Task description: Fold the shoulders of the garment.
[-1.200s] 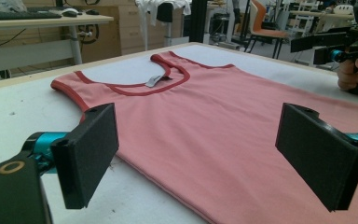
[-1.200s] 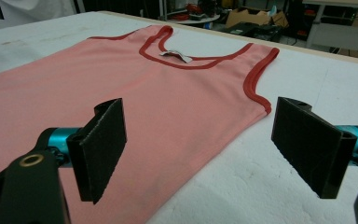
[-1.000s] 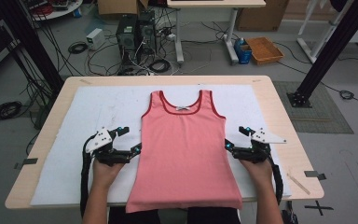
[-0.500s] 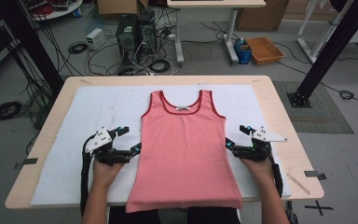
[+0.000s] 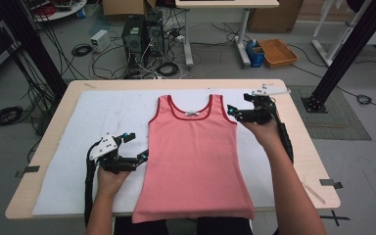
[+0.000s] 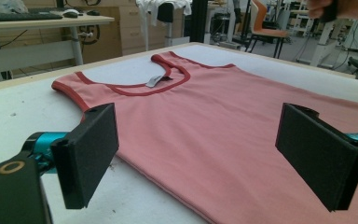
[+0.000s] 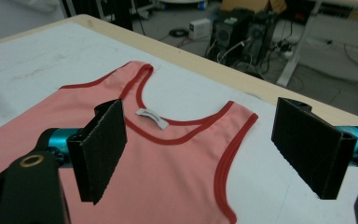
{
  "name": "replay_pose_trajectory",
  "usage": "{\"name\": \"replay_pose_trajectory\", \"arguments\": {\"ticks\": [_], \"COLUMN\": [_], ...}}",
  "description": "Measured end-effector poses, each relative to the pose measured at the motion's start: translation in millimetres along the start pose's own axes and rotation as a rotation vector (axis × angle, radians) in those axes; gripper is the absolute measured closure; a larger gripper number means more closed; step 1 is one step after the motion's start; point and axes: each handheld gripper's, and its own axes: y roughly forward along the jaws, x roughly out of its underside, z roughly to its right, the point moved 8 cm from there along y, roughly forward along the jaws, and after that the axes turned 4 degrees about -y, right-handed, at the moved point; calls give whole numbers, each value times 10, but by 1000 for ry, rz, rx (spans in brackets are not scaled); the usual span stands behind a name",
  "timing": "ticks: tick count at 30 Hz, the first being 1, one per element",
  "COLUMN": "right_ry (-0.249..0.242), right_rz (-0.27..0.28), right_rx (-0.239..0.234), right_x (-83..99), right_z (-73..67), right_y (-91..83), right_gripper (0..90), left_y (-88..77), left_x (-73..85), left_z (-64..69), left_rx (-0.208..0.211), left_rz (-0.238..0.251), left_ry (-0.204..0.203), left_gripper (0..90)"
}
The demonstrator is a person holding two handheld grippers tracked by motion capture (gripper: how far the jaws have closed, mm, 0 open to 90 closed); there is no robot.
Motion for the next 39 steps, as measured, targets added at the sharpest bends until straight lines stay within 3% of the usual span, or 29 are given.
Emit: {"name": "replay_pose_trajectory", "arguments": {"ticks": [3, 9, 11, 13, 16, 19, 22, 25, 33, 37, 38, 39], "right_ry": [26, 56, 56, 35, 43, 57, 64, 68, 105, 112, 126, 202], "right_rz": [-60, -120, -170, -188, -235, -234, -285, -290, -357, -377, -402, -417], "right_rx": [-1, 12, 20, 27, 35, 44, 54, 59, 93, 92, 114, 139], "right_x": [-47, -73, -63, -78, -73, -70, -10, 24, 344, 438, 475, 483], "right_z": [106, 275, 289, 286, 298, 300, 303, 307, 469, 488, 491, 477], "right_y": [204, 534, 662, 786, 966, 1148, 1317, 1461, 1741, 1822, 1818, 1768], "right_gripper": [179, 179, 179, 179, 179, 179, 180, 191, 292, 394, 395, 398], "left_y": [0, 1, 3, 4, 4, -2, -1, -1, -2, -3, -2, -2], "left_x": [0, -2, 0, 2, 2, -1, -2, -3, -3, -2, -1, -2], "left_z": [-1, -11, -6, 0, 5, -3, -7, -9, -11, -13, -12, -12], "left_rx": [-1, -10, -10, -11, -10, -9, -11, -11, -14, -13, -14, -16], "left_rz": [-1, 3, 1, -1, 0, 5, 5, 7, 6, 6, 6, 7], "left_ry": [0, -8, -4, 2, 6, -3, -5, -5, -5, -9, -10, -8], "left_gripper": [132, 132, 132, 132, 132, 132, 132, 132, 132, 132, 132, 132]}}
